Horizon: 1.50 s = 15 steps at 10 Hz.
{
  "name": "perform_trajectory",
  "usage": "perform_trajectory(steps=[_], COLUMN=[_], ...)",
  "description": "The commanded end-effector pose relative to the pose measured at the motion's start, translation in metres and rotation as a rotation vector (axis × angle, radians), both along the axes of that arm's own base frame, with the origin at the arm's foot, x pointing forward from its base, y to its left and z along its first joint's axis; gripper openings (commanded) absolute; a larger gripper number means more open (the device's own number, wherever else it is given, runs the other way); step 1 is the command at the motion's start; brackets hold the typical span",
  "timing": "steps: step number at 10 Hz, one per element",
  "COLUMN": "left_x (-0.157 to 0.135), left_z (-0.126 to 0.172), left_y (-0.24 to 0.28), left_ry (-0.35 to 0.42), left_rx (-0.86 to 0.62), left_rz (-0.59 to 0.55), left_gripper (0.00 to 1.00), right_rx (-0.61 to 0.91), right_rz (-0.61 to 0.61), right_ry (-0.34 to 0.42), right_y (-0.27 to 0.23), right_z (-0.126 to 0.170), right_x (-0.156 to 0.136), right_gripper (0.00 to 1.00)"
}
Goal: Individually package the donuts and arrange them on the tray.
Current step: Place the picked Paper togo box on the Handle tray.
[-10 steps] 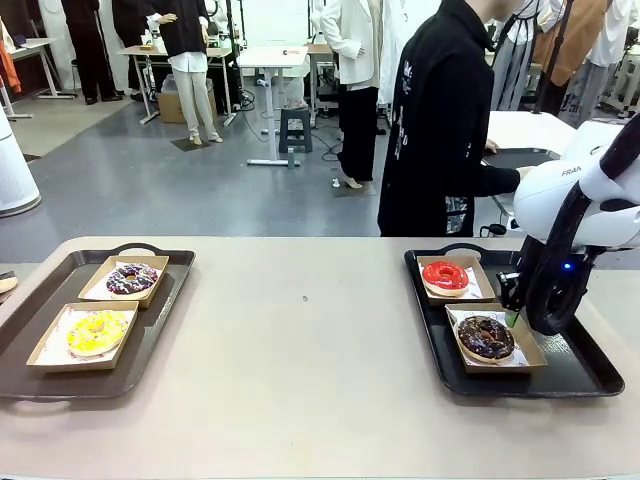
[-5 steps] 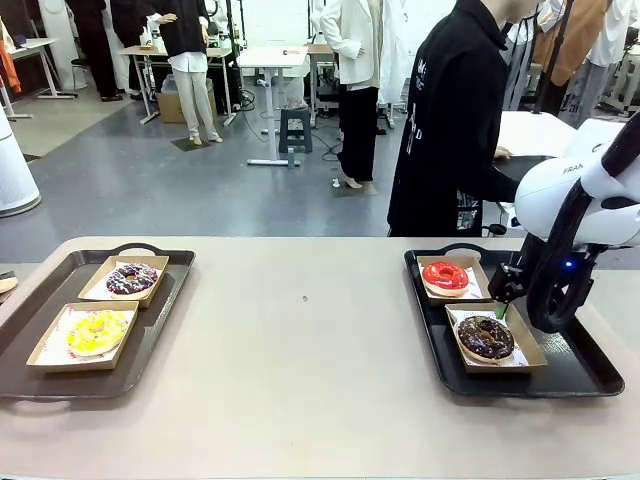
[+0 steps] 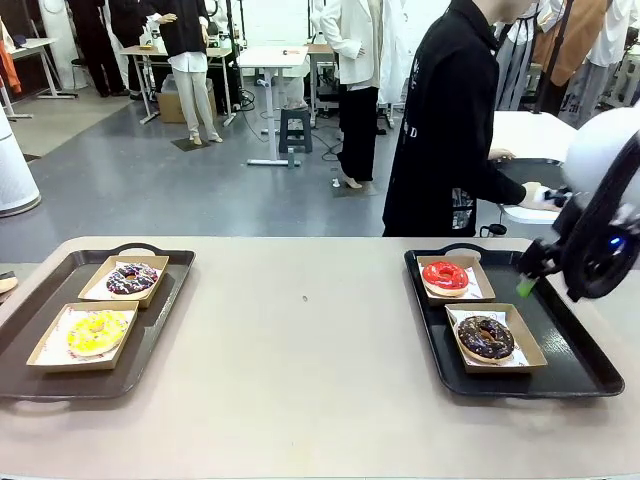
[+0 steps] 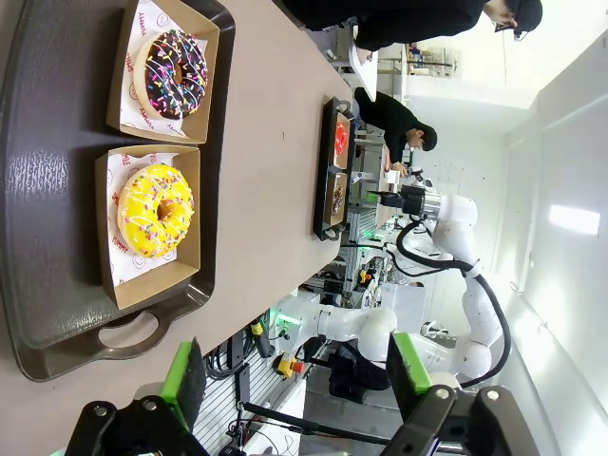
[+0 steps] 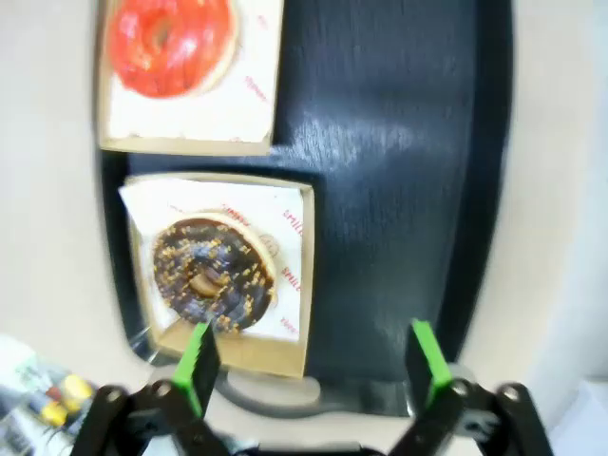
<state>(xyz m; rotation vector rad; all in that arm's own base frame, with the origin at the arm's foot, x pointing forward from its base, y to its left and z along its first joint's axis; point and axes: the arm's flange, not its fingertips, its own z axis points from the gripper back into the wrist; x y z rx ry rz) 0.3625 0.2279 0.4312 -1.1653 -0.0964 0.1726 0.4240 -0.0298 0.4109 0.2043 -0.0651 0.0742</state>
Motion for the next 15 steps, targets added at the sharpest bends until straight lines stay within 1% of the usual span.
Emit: perform_trajectory(steps=[1, 2, 3, 5, 7, 9, 10, 11, 12, 14, 15], left_x=[-0.002, -0.002, -0.002, -0.002, -0.002, -0.002, -0.002, -0.002, -0.002, -0.002, -0.002], left_z=[0.003, 0.003, 0.003, 0.003, 0.003, 0.003, 0.003, 0.003, 0.003, 0.003, 0.003], left_y=[0.002, 0.002, 0.002, 0.002, 0.002, 0.002, 0.002, 0.002, 0.002, 0.002, 0.002], left_ry=[-0.007, -0.007, -0.007, -0.007, -0.007, -0.007, -0.007, -0.007, -0.007, -0.007, -0.007], left_rx=[-0.004, -0.004, -0.004, -0.004, -0.004, -0.004, -0.004, -0.004, -0.004, -0.004, -0.004], left_rz=[-0.005, -0.005, -0.005, -0.005, -0.005, -0.005, -0.005, -0.005, -0.005, -0.005, -0.005], left_gripper=[1.0, 1.0, 1.0, 1.0, 1.0, 1.0, 1.0, 1.0, 1.0, 1.0, 1.0], right_rx=[0.259, 0.389, 0.531, 0.757, 0.917, 0.985, 1.003, 1.024, 1.039, 1.038, 1.038], right_rz=[0.066, 0.095, 0.141, 0.151, 0.053, -0.03, -0.078, -0.171, -0.21, -0.224, -0.242], right_ry=[0.044, 0.077, 0.074, 0.055, -0.018, -0.057, -0.058, -0.072, -0.071, -0.058, -0.071], right_y=[-0.053, -0.079, -0.106, -0.155, -0.198, -0.225, -0.234, -0.244, -0.249, -0.254, -0.256], right_z=[0.033, 0.044, 0.053, 0.053, 0.036, 0.005, -0.01, -0.03, -0.045, -0.059, -0.061], right_x=[0.015, 0.014, 0.012, -0.002, -0.017, -0.03, -0.032, -0.034, -0.035, -0.038, -0.039], right_gripper=[1.0, 1.0, 1.0, 1.0, 1.0, 1.0, 1.0, 1.0, 1.0, 1.0, 1.0])
